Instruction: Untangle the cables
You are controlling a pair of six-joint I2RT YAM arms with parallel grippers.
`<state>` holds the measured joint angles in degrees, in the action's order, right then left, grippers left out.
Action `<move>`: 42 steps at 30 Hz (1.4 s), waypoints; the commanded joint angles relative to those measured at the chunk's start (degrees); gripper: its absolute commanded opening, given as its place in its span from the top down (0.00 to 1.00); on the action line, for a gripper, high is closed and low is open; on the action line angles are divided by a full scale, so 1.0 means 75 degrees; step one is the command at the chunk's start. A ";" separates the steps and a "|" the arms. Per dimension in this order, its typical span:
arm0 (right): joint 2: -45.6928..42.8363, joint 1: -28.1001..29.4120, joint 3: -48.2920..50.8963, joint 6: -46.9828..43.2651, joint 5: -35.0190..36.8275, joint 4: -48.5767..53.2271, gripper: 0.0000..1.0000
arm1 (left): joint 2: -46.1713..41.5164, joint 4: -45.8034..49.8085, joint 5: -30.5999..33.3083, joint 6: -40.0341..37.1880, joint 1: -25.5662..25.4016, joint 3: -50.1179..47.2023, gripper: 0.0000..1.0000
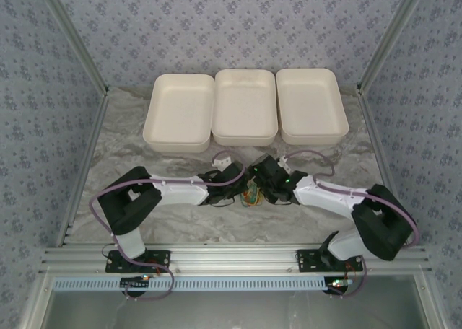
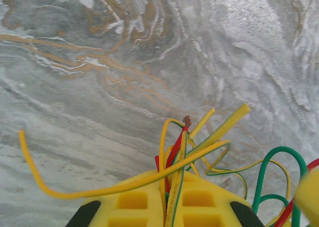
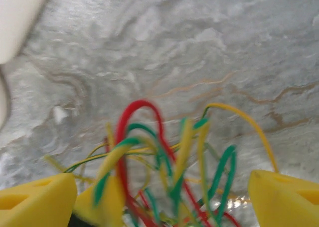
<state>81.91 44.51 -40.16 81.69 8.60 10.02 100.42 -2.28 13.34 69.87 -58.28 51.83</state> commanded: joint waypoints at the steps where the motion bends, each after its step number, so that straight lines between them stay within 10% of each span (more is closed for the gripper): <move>1: 0.0432 0.0008 0.0136 0.0207 -0.0295 -0.0102 0.12 | -0.0264 -0.0015 0.0039 -0.0127 -0.0069 0.0116 1.00; 6: 0.0792 -0.0117 0.0128 0.0274 -0.0189 -0.0372 0.40 | -0.0513 -0.0011 0.0108 -0.0086 -0.0069 -0.0045 1.00; 9: 0.0753 -0.0324 0.0582 0.0337 -0.0319 -0.1404 0.97 | -0.1016 -0.0012 0.0243 0.0057 0.0003 -0.0406 1.00; 10: 0.0583 -0.0376 0.0830 0.0439 -0.0206 -0.1805 1.00 | -0.1237 -0.0038 0.0259 0.0154 0.0045 -0.0579 1.00; 23: -0.1415 -0.0998 0.2151 0.0787 -0.0013 -0.6532 1.00 | -0.3116 -0.2538 -0.0313 0.3219 0.0558 -0.3557 1.00; 32: -0.2938 -0.0868 0.2497 0.0619 0.0867 -0.5483 1.00 | -0.4788 -0.2364 0.0394 0.4738 0.0721 -0.4571 1.00; 36: -0.2875 -0.0769 0.1227 0.0136 0.0611 -0.2710 1.00 | -0.5466 -0.1659 0.0480 0.4522 0.0996 -0.4374 1.00; 42: -0.2434 -0.0515 0.0486 -0.0691 0.0644 -0.1006 0.76 | -0.5831 -0.1088 0.0046 0.3754 0.1544 -0.4122 1.00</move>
<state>62.83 41.52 -35.92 79.99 7.25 -7.84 57.04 -19.86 10.31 100.60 -48.93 21.06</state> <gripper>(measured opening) 0.223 0.074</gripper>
